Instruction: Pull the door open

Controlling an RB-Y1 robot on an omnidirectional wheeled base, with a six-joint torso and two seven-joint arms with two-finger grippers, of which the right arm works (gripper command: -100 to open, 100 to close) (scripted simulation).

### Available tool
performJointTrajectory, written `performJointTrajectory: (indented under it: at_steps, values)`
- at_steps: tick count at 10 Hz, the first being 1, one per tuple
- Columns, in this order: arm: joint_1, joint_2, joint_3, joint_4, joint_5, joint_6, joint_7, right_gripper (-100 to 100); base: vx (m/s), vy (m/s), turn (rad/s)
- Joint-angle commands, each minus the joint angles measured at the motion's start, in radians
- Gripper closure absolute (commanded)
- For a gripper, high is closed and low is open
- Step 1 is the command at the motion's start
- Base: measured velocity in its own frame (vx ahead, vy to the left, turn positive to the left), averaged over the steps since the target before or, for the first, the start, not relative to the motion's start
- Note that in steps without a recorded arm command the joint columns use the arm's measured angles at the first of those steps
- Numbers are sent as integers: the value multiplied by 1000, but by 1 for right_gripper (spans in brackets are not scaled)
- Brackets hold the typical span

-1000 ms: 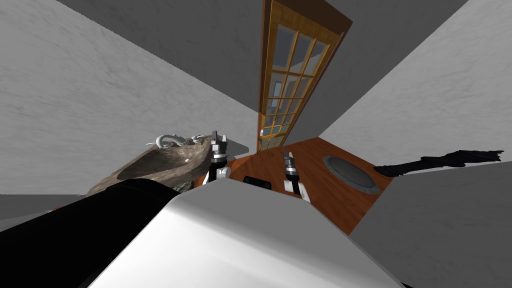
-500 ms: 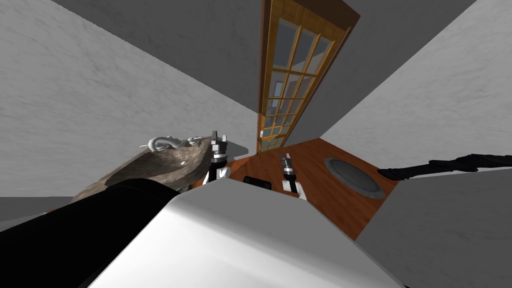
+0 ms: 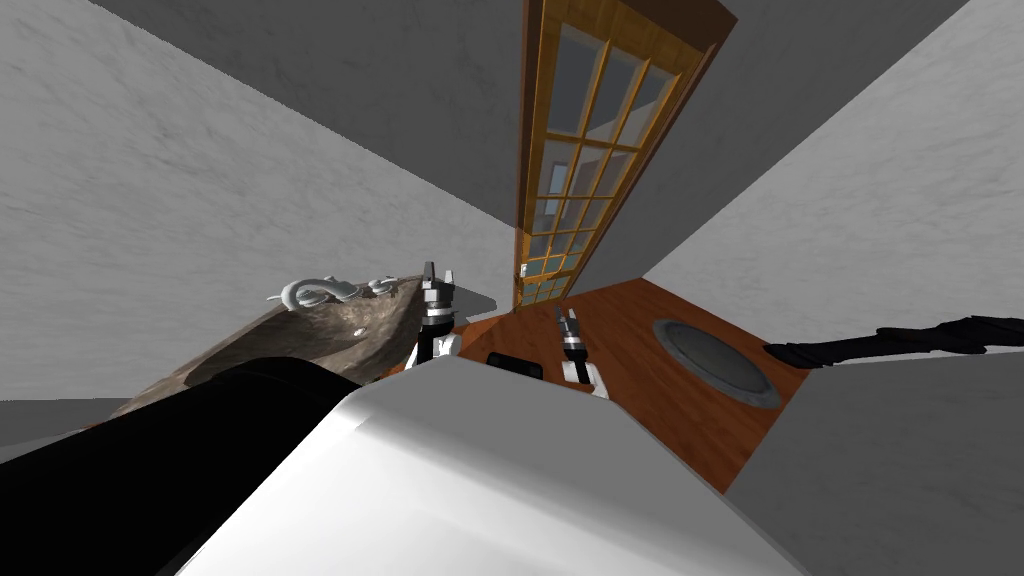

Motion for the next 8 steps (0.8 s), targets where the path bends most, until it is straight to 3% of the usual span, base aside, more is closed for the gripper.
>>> performJointTrajectory:
  at_steps: [1,8]
  values:
    - [-16,1,8,46,16,-11,43,-100,139,20,27]
    - [-70,11,21,199,54,-55,155,-100,109,-11,15]
